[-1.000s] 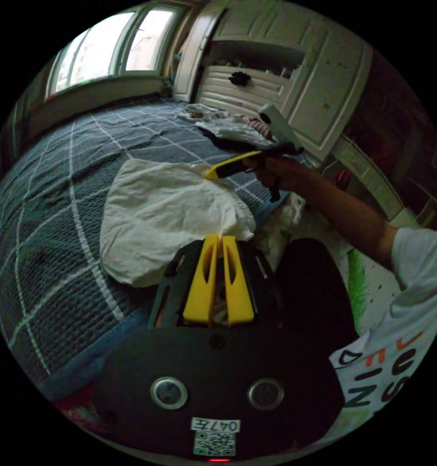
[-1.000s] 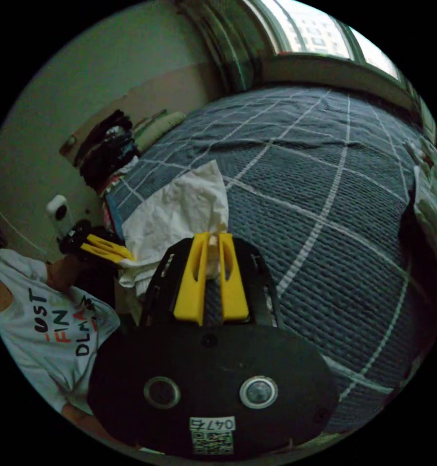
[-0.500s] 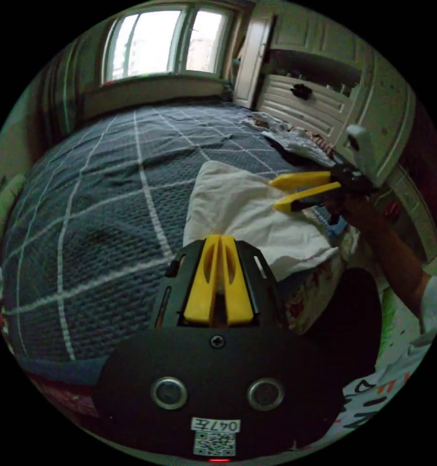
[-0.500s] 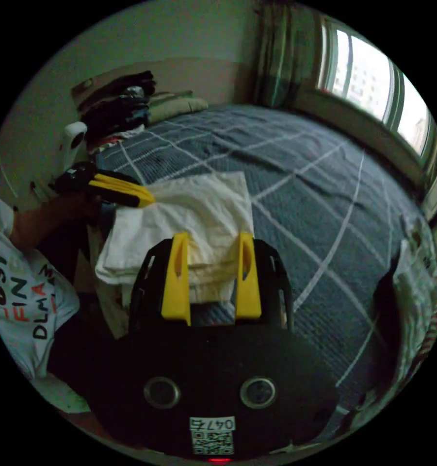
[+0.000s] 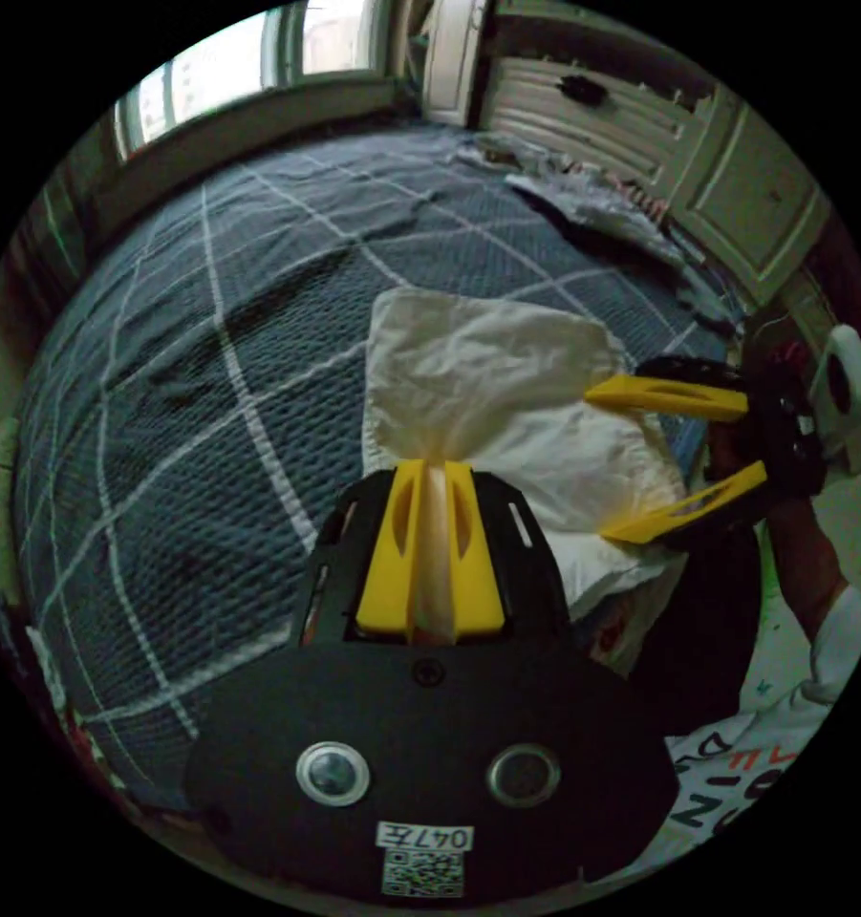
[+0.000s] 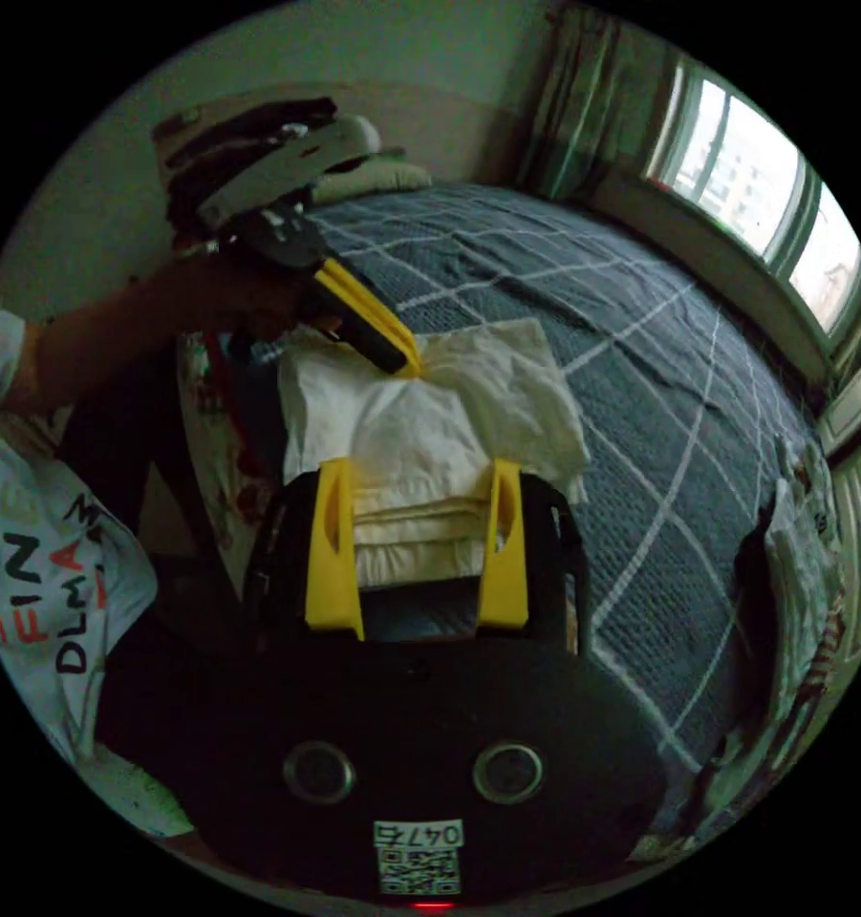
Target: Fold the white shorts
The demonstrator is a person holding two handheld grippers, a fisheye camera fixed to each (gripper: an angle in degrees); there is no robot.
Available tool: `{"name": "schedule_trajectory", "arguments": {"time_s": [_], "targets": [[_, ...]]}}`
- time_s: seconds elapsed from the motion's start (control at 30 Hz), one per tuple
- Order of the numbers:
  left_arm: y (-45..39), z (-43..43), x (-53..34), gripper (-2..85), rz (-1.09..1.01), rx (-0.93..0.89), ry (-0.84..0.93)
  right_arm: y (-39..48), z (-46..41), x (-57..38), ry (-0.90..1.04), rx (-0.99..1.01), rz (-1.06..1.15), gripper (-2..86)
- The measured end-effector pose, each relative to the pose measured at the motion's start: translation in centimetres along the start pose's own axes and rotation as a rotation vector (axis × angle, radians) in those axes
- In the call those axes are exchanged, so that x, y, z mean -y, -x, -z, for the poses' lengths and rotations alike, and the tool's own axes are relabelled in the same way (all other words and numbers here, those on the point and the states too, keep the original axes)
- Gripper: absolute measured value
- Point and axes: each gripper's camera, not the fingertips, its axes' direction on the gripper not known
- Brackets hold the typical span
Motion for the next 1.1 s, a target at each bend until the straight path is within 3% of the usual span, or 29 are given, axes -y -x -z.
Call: {"name": "schedule_trajectory", "arguments": {"time_s": [0.13,0.3,0.43,0.6,0.77,0.87,0.97,1.1], "targets": [[2.1,3.8,-0.5,6.3,0.108,0.055,-0.105,0.2,0.6,-0.1,-0.056,0.005,-0.078,18.7],[5.3,8.0,-1.4,7.7,0.163,0.115,-0.204,0.2,2.7,-1.1,-0.322,-0.073,-0.367,19.8],[9.0,7.4,-2.9,7.5,0.270,-0.041,-0.133,0.7,0.4,0.2,-0.305,-0.088,-0.480,19.6],[11.1,6.7,-3.8,7.9,0.312,-0.083,-0.063,0.9,-3.8,2.6,-0.242,-0.054,-0.591,19.9],[13.5,8.4,-5.3,7.5,0.369,-0.131,-0.102,1.7,-8.0,5.5,-0.128,0.000,-0.637,18.9],[14.7,9.6,-6.1,4.4,0.377,-0.145,-0.107,3.3,-9.5,8.5,-0.114,0.045,-0.592,10.7],[14.7,10.7,-6.6,-0.1,0.306,-0.138,-0.120,6.0,-10.7,12.1,-0.111,-0.061,-0.515,3.9],[14.1,14.0,-8.2,-0.9,0.226,0.018,-0.195,10.4,-12.1,17.8,-0.106,-0.229,-0.384,1.7]]}}
